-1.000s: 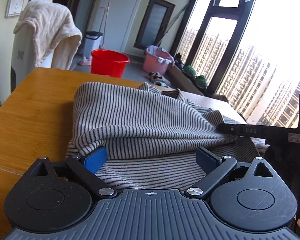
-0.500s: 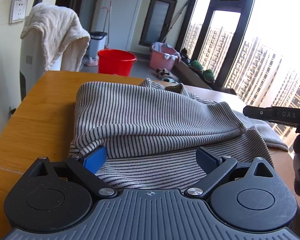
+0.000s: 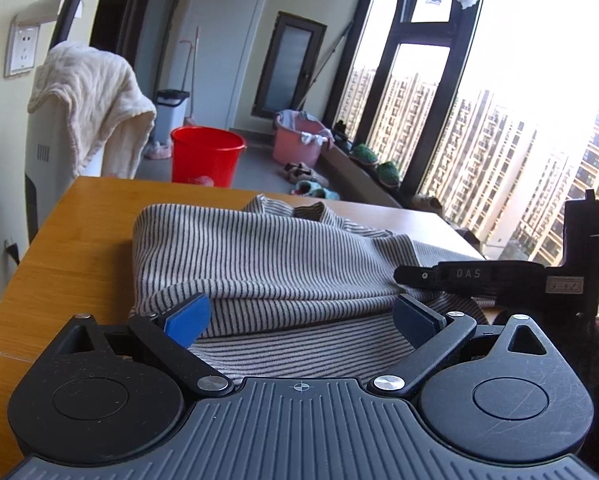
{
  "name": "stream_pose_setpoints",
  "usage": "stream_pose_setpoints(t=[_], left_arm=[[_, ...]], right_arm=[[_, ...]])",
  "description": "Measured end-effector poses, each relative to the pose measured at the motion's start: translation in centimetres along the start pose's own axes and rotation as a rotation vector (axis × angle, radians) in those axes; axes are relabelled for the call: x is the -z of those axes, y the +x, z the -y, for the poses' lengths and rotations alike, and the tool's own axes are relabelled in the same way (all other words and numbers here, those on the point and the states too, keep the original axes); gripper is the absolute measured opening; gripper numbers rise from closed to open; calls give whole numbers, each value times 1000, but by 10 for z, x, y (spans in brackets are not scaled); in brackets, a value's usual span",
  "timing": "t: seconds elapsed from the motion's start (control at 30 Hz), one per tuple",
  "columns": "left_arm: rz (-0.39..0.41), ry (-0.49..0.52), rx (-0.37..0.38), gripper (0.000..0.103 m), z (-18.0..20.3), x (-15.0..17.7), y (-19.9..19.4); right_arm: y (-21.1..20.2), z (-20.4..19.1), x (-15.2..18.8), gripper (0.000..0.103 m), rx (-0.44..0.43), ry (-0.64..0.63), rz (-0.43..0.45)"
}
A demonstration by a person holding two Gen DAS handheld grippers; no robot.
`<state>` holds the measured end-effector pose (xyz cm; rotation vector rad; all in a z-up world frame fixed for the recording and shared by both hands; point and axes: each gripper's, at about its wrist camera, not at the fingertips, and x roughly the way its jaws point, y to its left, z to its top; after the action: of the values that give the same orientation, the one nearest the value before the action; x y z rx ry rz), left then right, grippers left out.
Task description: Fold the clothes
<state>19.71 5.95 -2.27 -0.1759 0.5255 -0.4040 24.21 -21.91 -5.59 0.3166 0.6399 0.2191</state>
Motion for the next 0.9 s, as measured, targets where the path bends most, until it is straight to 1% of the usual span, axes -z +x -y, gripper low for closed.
stream_pose_setpoints(t=[0.07,0.1,0.17,0.27,0.37,0.43,0.5,0.57,0.67,0.73,0.8,0.83,0.9], left_arm=[[31,-5,7,101,1,-8,2],[23,-11,4,101,0,-10,8],[-20,-27,-11,101,-5,-11,26],[-76,-59,-29,101,-15,-5,47],[-75,-73,-27,101,-24,1,50],[-79,-62,-41,101,-27,1,48],[-86,-48,-50,101,-31,2,45],[-93,-29,-64,101,-34,4,41],[-98,-12,-87,101,-39,7,31],[-94,-21,-102,101,-45,9,23],[-87,-33,-108,101,-50,11,17],[-84,-37,-109,101,-51,12,14],[-81,-33,-116,101,-50,13,12]], right_arm=[[0,2,0,17,-6,12,1],[-1,3,0,17,-8,16,2],[-1,2,0,17,-4,15,3],[-1,0,0,17,5,6,4],[-1,-4,2,17,17,13,6],[-2,-11,6,20,17,14,8],[-4,-21,10,29,8,-1,8],[-3,-31,14,34,-6,-22,4],[-1,-40,16,35,-38,-28,-7],[-7,-37,15,35,-72,15,-10],[-25,-23,12,34,-93,93,11],[-36,-14,12,34,-89,130,30],[-63,11,10,34,-49,208,72]])
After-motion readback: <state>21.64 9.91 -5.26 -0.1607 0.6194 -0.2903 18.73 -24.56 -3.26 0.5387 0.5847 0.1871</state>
